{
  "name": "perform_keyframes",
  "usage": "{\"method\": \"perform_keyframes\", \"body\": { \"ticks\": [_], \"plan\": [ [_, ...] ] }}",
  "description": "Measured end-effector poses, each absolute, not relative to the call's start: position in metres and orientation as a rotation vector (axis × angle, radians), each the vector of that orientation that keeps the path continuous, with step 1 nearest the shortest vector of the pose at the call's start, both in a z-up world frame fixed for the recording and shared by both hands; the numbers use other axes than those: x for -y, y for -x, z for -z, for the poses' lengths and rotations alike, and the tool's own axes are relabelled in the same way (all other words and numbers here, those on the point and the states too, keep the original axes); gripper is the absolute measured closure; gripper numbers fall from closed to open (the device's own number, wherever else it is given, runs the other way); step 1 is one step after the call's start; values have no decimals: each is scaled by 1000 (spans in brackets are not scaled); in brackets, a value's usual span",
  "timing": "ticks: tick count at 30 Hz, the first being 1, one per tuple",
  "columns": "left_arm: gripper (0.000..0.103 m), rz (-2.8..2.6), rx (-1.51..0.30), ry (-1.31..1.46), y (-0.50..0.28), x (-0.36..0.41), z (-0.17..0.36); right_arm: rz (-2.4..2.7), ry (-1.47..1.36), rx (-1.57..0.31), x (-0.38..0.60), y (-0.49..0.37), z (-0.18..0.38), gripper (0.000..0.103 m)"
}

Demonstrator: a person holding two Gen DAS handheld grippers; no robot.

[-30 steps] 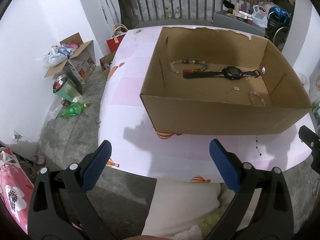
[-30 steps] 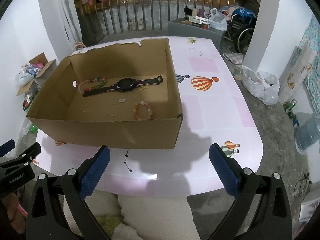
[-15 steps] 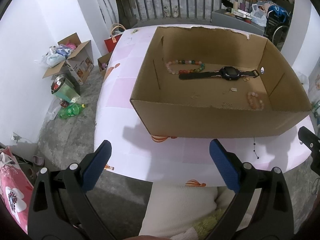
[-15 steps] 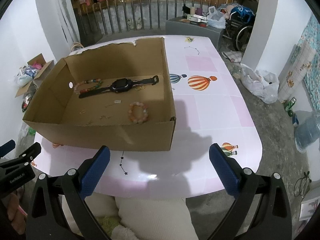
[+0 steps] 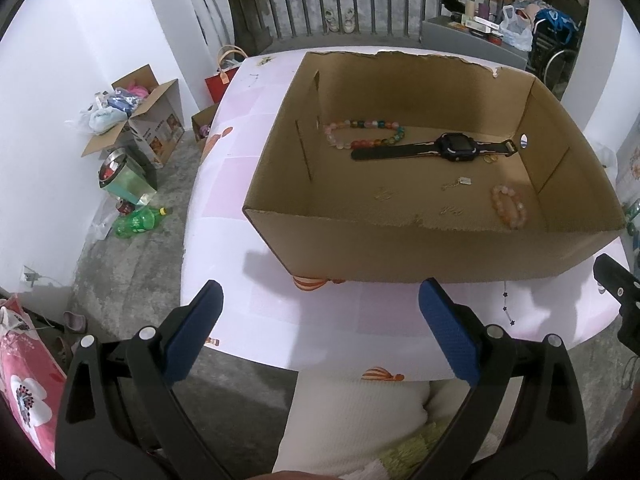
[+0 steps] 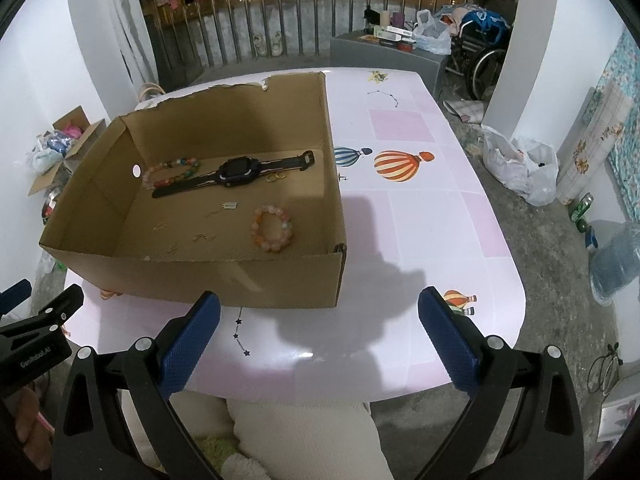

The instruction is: Organize jewelry

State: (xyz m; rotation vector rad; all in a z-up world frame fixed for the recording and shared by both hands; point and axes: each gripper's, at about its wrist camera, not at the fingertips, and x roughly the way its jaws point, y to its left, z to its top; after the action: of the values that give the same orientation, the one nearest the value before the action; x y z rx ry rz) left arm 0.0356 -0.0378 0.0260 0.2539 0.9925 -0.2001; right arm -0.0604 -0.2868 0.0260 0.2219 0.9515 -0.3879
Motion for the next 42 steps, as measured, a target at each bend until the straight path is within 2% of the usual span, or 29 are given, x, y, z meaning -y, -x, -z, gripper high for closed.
{"method": "perform_keyframes", "body": {
  "ticks": [42],
  "plan": [
    [8,210,-985,-237,-39,45,-25,389,-207,-950,291,58,-30,7]
  ]
}}
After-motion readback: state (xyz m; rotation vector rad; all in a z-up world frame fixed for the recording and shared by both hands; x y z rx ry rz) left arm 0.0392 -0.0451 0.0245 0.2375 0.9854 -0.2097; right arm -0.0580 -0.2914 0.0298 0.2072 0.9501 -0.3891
